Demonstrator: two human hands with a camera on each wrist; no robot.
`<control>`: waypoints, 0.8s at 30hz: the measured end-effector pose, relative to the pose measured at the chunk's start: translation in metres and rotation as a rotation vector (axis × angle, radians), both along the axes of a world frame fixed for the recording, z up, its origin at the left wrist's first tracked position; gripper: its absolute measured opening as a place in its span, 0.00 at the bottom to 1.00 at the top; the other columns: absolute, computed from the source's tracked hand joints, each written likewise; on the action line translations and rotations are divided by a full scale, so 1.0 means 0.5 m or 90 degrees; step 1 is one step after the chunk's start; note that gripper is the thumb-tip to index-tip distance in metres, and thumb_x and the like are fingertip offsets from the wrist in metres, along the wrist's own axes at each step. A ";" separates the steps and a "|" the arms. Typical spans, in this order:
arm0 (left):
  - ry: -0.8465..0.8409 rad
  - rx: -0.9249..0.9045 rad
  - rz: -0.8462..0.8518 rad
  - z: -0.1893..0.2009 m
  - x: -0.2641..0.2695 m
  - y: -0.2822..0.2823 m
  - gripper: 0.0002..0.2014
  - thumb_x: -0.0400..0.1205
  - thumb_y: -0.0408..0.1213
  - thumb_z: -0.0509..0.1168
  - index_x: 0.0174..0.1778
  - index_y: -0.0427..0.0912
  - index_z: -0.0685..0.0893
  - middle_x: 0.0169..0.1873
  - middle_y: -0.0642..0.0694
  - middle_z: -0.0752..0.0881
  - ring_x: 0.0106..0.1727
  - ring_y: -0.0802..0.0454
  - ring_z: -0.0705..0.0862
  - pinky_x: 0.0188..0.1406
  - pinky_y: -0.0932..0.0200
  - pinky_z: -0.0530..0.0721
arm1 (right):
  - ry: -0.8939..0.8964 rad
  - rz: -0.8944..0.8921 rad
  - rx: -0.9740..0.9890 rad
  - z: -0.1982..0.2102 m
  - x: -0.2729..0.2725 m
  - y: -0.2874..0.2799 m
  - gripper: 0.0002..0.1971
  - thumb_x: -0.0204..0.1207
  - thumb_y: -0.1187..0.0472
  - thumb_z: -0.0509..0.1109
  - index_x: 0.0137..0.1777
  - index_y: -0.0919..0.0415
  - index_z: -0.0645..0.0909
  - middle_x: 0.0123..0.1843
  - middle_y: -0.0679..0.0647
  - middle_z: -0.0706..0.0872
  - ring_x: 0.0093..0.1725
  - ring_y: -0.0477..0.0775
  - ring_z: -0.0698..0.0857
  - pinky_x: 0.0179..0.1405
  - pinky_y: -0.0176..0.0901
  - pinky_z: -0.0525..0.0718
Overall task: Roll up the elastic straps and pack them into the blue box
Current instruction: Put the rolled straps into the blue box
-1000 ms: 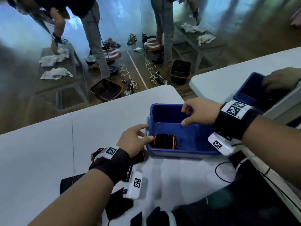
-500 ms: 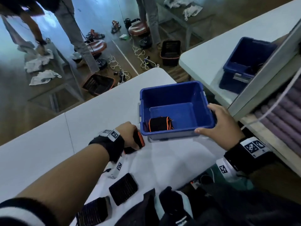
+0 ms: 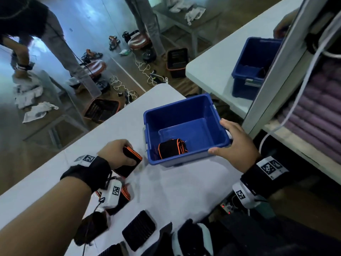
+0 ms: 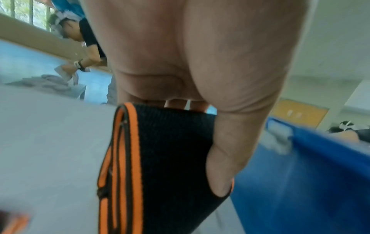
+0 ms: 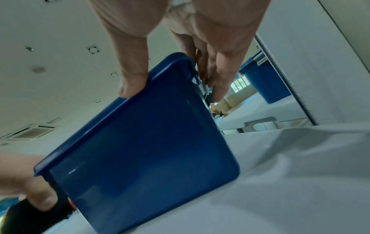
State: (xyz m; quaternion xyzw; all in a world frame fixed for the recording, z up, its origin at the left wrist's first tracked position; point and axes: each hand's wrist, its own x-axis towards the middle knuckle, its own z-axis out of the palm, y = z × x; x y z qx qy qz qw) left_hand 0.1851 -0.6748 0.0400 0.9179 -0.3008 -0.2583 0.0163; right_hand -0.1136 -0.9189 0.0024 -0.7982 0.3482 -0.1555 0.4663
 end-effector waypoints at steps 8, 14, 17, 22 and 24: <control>-0.055 -0.152 -0.081 0.272 0.037 -0.108 0.22 0.65 0.39 0.86 0.51 0.54 0.85 0.43 0.55 0.88 0.43 0.59 0.87 0.37 0.64 0.80 | -0.044 -0.006 -0.014 -0.011 -0.001 -0.002 0.49 0.60 0.58 0.88 0.81 0.53 0.69 0.78 0.41 0.71 0.72 0.33 0.68 0.71 0.33 0.69; -0.066 -0.107 -0.266 0.207 -0.028 -0.317 0.23 0.62 0.44 0.86 0.50 0.55 0.86 0.44 0.57 0.88 0.47 0.54 0.88 0.53 0.56 0.86 | -0.063 -0.008 -0.015 -0.022 0.001 -0.009 0.50 0.57 0.57 0.89 0.80 0.54 0.70 0.76 0.39 0.71 0.71 0.33 0.69 0.70 0.32 0.70; -0.109 -0.033 -0.357 0.140 -0.064 -0.397 0.24 0.61 0.43 0.85 0.53 0.53 0.87 0.45 0.54 0.88 0.49 0.51 0.85 0.49 0.59 0.82 | -0.070 0.001 0.003 -0.020 0.001 -0.013 0.49 0.57 0.56 0.89 0.80 0.52 0.70 0.74 0.34 0.68 0.69 0.29 0.69 0.67 0.26 0.68; -0.136 0.089 -0.425 0.054 -0.092 -0.447 0.19 0.61 0.45 0.81 0.46 0.54 0.87 0.38 0.53 0.87 0.46 0.47 0.87 0.40 0.59 0.79 | -0.074 0.008 0.027 -0.022 0.002 -0.018 0.50 0.57 0.54 0.89 0.80 0.55 0.70 0.79 0.42 0.71 0.75 0.38 0.73 0.75 0.36 0.72; -0.137 0.123 -0.435 0.038 -0.102 -0.456 0.15 0.65 0.42 0.79 0.47 0.52 0.87 0.39 0.52 0.85 0.47 0.45 0.87 0.40 0.59 0.77 | -0.079 0.007 0.031 -0.026 0.004 -0.018 0.51 0.55 0.53 0.89 0.80 0.55 0.70 0.78 0.42 0.72 0.76 0.40 0.73 0.77 0.44 0.74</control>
